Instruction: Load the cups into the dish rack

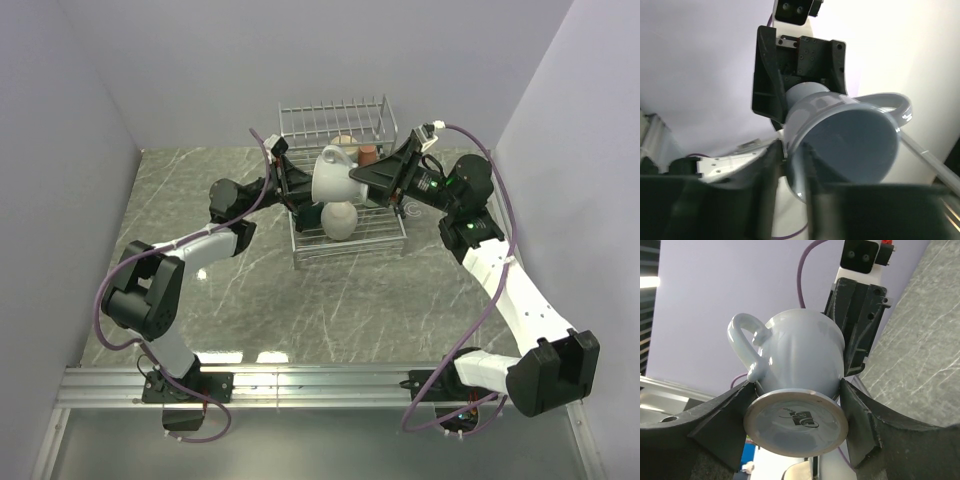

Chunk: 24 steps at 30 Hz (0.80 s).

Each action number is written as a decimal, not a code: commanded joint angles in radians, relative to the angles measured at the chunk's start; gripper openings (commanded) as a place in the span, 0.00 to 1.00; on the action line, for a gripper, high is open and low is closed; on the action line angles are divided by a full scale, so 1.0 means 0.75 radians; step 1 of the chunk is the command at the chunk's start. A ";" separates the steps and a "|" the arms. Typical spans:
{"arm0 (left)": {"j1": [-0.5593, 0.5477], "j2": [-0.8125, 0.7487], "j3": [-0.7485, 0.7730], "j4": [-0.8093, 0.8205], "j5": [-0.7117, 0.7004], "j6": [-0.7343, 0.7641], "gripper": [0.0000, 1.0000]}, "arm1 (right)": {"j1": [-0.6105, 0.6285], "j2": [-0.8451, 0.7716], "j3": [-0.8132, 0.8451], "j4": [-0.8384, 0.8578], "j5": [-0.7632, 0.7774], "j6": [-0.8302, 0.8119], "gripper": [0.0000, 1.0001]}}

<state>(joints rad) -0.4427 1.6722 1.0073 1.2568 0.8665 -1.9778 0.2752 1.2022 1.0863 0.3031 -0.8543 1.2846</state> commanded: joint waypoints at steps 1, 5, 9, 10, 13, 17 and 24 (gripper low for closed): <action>-0.005 -0.031 -0.001 0.218 -0.032 -0.016 0.35 | 0.005 0.003 0.069 0.060 -0.002 -0.011 0.00; -0.003 -0.045 -0.014 0.170 -0.022 0.015 0.47 | 0.003 0.009 0.100 0.032 -0.008 -0.032 0.00; 0.007 -0.080 -0.052 0.071 -0.014 0.078 0.53 | -0.005 0.007 0.120 -0.003 -0.012 -0.048 0.00; 0.017 -0.090 -0.067 0.073 -0.026 0.076 0.56 | -0.009 0.007 0.126 -0.011 -0.014 -0.054 0.00; 0.050 -0.123 -0.108 -0.018 -0.030 0.111 0.58 | -0.046 0.003 0.149 -0.056 -0.031 -0.079 0.00; 0.099 -0.211 -0.087 -0.364 0.010 0.301 0.60 | -0.105 0.007 0.178 -0.069 -0.070 -0.050 0.00; 0.275 -0.323 -0.040 -1.004 0.054 0.773 0.59 | -0.164 0.043 0.302 -0.405 -0.051 -0.297 0.00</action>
<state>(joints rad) -0.2836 1.4857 0.9417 0.7639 0.8928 -1.6238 0.1684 1.2366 1.2224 0.0788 -0.8829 1.1694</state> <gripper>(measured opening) 0.592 0.725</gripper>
